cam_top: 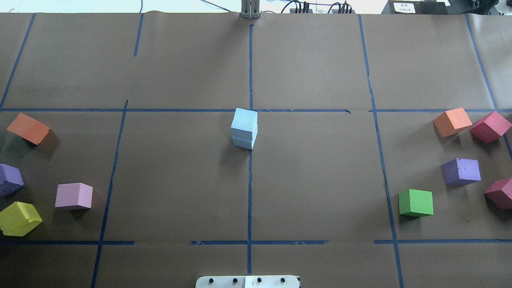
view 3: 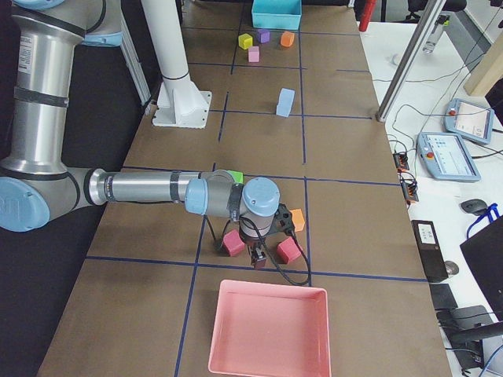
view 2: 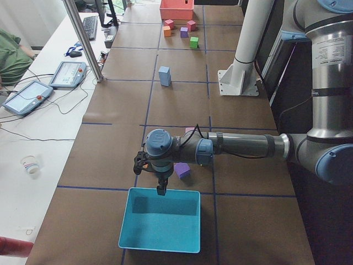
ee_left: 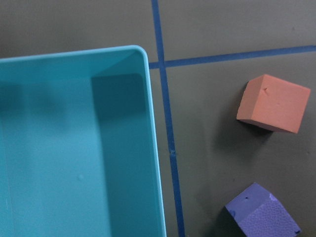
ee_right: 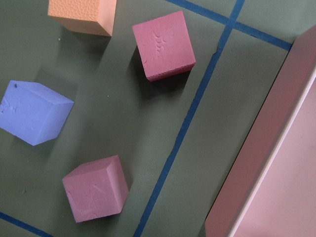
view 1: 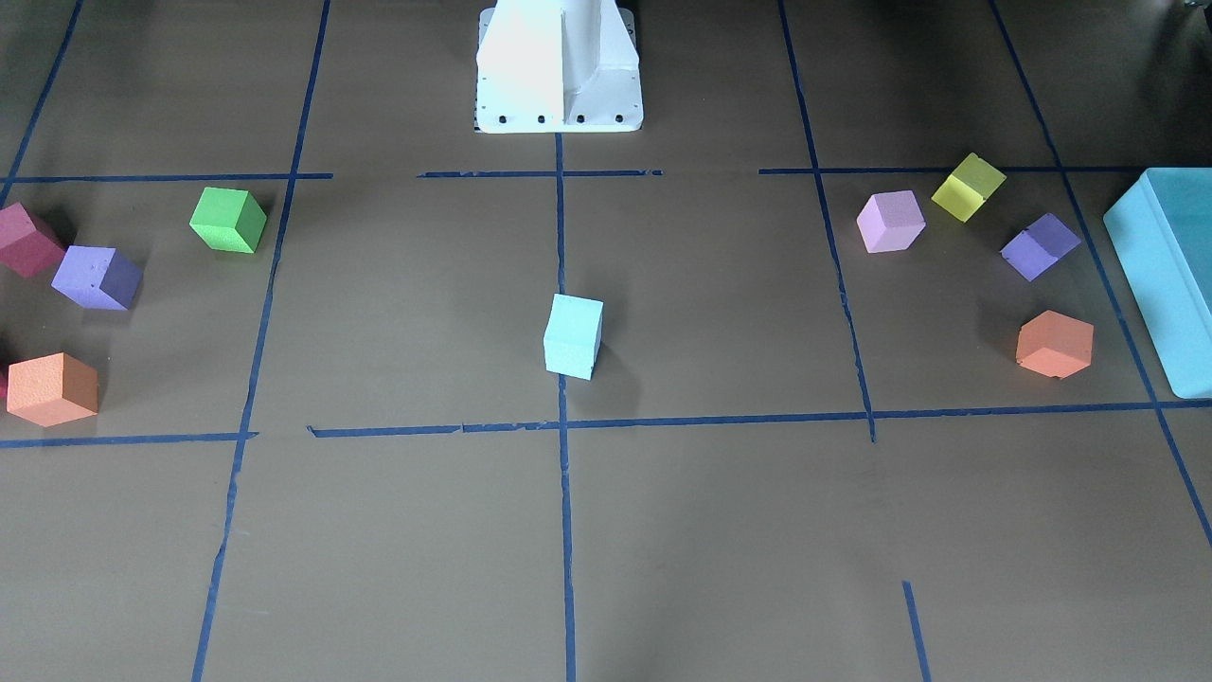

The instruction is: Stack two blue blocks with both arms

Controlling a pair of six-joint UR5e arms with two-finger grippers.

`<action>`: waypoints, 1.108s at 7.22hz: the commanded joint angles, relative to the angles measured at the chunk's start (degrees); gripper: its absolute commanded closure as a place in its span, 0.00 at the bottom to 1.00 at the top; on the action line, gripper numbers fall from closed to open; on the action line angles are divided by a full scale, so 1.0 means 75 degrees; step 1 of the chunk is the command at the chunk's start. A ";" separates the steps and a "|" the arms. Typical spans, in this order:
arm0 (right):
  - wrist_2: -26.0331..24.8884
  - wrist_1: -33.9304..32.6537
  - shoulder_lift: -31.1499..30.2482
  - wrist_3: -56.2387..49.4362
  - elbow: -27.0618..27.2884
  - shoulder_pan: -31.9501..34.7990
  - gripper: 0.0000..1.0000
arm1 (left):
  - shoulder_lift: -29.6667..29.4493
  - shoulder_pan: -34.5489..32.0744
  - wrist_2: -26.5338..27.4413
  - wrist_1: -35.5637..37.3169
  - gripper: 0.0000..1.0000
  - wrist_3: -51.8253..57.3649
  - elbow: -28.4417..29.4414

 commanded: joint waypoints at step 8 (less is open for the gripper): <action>0.0012 0.0000 0.0021 0.0012 -0.0072 0.0000 0.00 | 0.0194 0.0020 0.0016 0.0020 0.00 0.0007 -0.0131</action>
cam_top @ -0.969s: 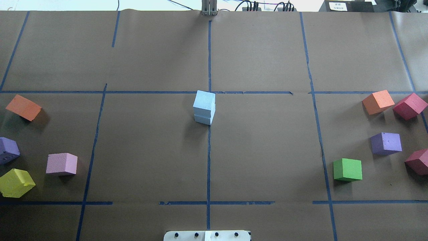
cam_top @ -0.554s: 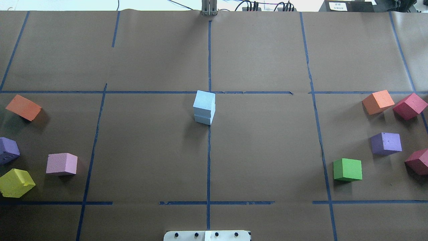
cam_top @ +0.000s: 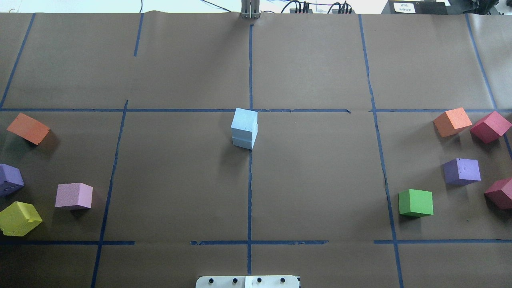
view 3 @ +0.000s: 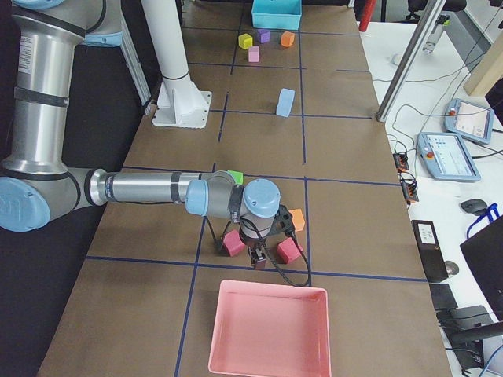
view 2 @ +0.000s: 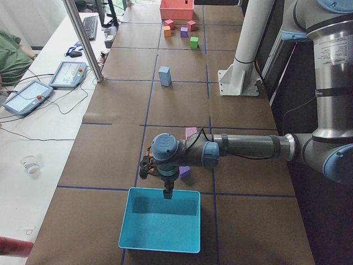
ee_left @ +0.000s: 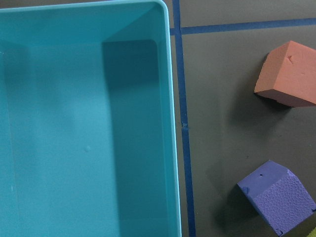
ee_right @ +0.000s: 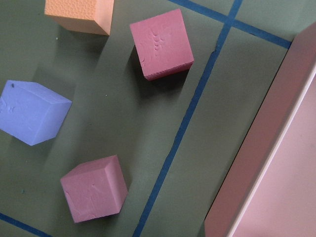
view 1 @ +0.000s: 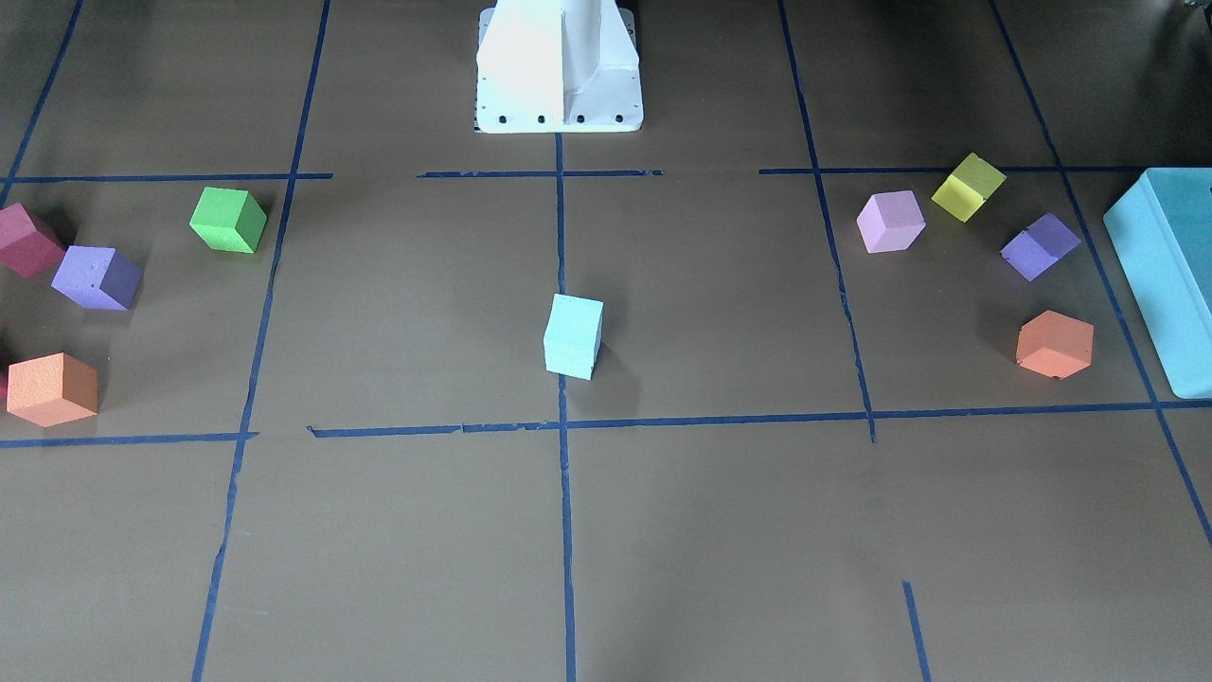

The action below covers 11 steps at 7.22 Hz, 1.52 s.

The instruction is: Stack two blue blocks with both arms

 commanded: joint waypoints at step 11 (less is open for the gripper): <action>0.0009 0.0000 0.0037 -0.0011 -0.0076 -0.0011 0.00 | -0.0024 0.0017 -0.0008 -0.0052 0.00 -0.0016 -0.0083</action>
